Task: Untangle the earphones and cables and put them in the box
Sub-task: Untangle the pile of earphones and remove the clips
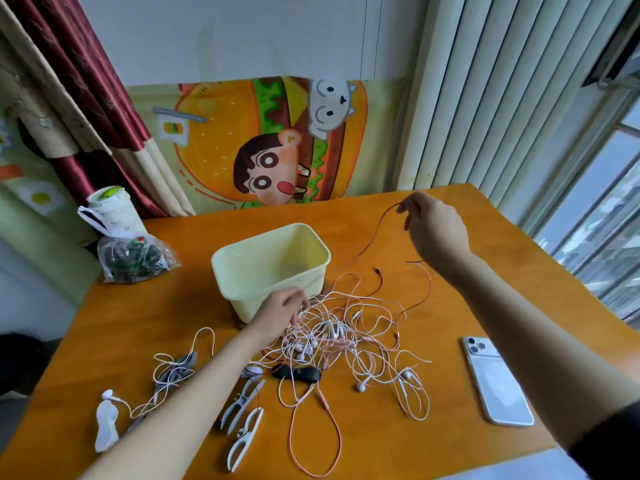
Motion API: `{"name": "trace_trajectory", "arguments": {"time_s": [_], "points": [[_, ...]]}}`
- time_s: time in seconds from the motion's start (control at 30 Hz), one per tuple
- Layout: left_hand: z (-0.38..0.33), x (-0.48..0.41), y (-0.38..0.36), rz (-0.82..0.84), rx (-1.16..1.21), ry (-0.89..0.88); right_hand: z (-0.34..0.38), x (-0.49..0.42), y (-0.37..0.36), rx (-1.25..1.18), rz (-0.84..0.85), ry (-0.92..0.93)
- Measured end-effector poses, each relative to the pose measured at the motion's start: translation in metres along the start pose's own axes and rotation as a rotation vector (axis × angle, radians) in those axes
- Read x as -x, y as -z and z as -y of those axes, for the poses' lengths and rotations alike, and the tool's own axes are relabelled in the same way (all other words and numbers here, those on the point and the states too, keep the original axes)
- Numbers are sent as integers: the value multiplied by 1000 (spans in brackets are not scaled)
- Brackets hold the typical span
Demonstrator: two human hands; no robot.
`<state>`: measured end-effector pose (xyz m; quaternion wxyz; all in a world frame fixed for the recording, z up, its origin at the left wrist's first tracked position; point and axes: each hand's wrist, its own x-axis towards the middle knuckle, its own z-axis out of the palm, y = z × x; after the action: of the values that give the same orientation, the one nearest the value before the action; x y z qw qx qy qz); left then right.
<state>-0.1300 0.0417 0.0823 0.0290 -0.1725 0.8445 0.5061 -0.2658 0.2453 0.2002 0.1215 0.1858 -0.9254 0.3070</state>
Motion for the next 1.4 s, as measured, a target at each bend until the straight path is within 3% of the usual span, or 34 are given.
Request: {"name": "trace_trajectory", "arguments": {"time_s": [0.07, 0.13, 0.23, 0.3, 0.37, 0.5, 0.77, 0.9, 1.0, 1.07, 1.13, 1.2, 1.27, 1.4], "points": [[-43, 2, 13, -158, 90, -180, -1, 1, -3, 279, 113, -2], [-91, 6, 27, -244, 85, -402, 5, 5, -6, 374, 217, 49], [-142, 10, 40, -241, -53, -602, 39, 22, -2, 4, 195, 273], [-150, 4, 44, -185, -158, -584, 59, 31, -3, -203, 197, 412], [-142, -2, 46, -132, -201, -524, 64, 33, -7, -257, 224, 450], [-114, -5, 44, -54, -161, -400, 49, 34, -15, -232, 326, 367], [-1, -1, 1, 124, 17, 48, 24, 5, -5, -295, 88, 119], [40, 8, -25, 209, -68, 89, 13, -1, -5, -296, 9, 41], [39, 6, -21, 132, -79, 72, 5, -2, 1, -287, -77, -5], [9, 2, -5, -63, 17, -19, -4, -3, 1, -226, -112, -29], [-44, 7, 13, -310, 166, -210, -13, -3, -6, -116, -56, -58], [-98, 17, 29, -438, 284, -467, -18, 1, -16, -27, 51, -84], [-128, 21, 38, -430, 229, -610, -20, 5, -25, -7, 134, -106], [-112, 7, 39, -178, -173, -432, -18, 13, -31, 107, 329, -76]]}}
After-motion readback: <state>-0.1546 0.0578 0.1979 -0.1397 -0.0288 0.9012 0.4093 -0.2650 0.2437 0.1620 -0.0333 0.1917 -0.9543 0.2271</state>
